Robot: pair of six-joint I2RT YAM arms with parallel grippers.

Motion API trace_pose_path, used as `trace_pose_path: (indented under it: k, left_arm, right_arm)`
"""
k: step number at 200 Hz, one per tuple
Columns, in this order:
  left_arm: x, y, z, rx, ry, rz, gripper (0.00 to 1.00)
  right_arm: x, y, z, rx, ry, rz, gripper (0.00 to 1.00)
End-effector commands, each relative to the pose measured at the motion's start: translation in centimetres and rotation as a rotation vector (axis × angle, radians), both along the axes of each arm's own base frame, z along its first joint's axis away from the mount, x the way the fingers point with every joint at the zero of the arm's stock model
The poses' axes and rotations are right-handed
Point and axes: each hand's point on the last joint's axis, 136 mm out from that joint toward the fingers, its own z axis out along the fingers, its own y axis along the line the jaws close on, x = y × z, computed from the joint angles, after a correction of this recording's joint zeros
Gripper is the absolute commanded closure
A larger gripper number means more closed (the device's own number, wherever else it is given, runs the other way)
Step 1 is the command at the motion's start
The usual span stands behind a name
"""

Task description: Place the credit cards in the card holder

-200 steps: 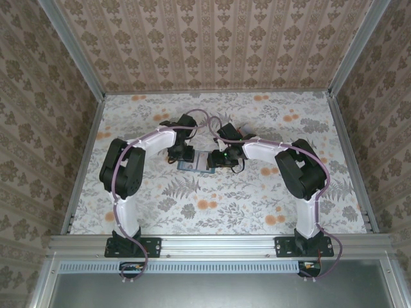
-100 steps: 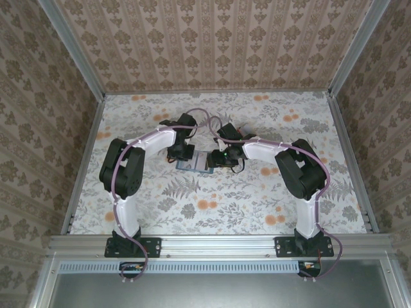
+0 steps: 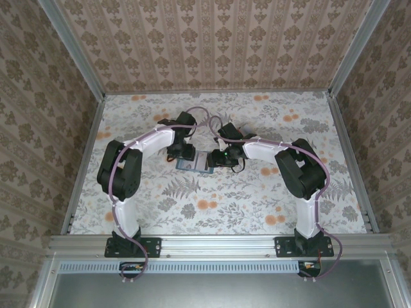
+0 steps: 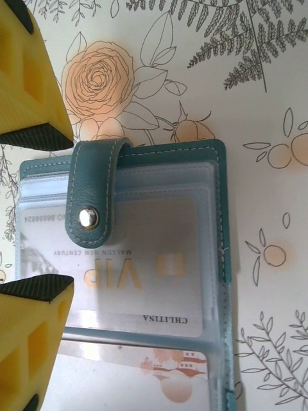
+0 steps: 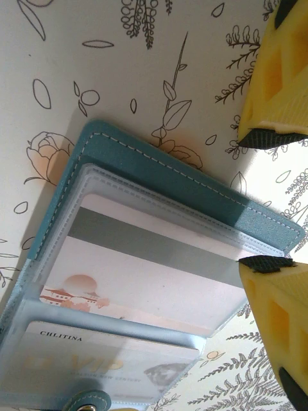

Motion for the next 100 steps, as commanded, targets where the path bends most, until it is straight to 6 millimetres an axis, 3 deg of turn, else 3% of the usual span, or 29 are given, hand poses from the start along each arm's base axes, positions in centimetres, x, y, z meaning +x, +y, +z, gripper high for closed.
trace_pose_path:
  k: [1,100]
  left_arm:
    - [-0.2,-0.4,1.0,0.066,-0.006,-0.099,0.43]
    - [0.2,1.1,-1.7,0.254,0.045,-0.133,0.44]
  right_arm:
    - [-0.5,0.4,-1.8,0.002,0.045,0.006,0.49]
    - [-0.9,0.1,-1.9,0.002,0.045,0.004,0.49]
